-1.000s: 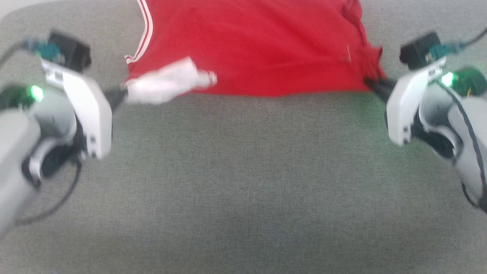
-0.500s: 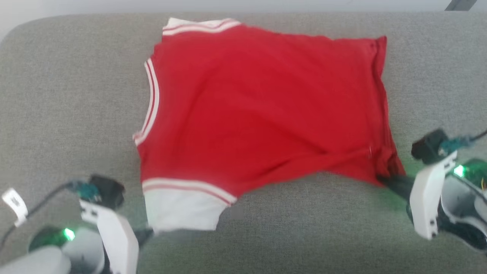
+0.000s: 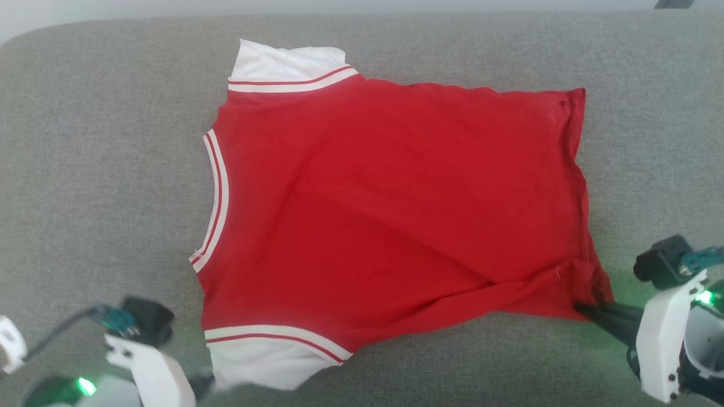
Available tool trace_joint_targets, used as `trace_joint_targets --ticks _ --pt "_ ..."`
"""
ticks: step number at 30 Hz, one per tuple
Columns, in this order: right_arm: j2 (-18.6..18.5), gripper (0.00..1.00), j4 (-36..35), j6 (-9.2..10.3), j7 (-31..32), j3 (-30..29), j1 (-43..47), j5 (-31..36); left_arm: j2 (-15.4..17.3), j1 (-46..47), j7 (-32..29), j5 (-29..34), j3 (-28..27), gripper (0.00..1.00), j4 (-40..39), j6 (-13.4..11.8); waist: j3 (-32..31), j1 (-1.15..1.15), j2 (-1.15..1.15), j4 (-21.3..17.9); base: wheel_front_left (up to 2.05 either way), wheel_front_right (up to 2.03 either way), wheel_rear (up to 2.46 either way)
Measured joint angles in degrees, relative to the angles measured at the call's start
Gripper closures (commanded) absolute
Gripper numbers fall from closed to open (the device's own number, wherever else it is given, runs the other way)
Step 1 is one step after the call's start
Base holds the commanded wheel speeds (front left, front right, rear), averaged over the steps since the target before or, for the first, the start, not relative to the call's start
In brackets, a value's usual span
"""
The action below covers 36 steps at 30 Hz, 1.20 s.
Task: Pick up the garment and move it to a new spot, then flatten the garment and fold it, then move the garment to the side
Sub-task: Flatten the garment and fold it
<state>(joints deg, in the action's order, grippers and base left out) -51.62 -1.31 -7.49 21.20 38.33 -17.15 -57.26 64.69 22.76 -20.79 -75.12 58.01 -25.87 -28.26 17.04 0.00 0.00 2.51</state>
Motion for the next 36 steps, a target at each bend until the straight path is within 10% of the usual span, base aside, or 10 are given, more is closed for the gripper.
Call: trace_joint_targets --ticks 12,24,34,36 --pt "6.98 1.00 -1.74 0.00 0.00 -9.81 -3.67 6.34 6.38 17.78 -2.31 11.79 -7.77 1.00 2.02 5.46 2.43 0.00 0.00 -2.07 0.00 0.00 0.00" --pt "16.12 1.00 6.23 -0.03 1.35 -8.32 -14.85 13.41 -8.01 31.94 -8.31 15.63 -5.72 1.00 26.18 20.83 7.50 0.00 0.00 -4.66 0.00 0.00 0.00" --pt "19.35 0.91 12.91 -0.04 2.21 -5.17 -19.62 13.49 -15.91 33.34 -10.18 13.97 -3.20 1.00 40.30 25.52 9.32 0.00 0.00 -5.00 0.00 0.00 0.00" --pt "19.73 0.52 13.54 -0.05 2.63 -5.26 -20.17 13.58 -16.63 33.66 -10.20 13.63 -3.27 0.48 41.66 25.55 9.14 0.00 0.00 -4.93 0.00 0.00 0.00"
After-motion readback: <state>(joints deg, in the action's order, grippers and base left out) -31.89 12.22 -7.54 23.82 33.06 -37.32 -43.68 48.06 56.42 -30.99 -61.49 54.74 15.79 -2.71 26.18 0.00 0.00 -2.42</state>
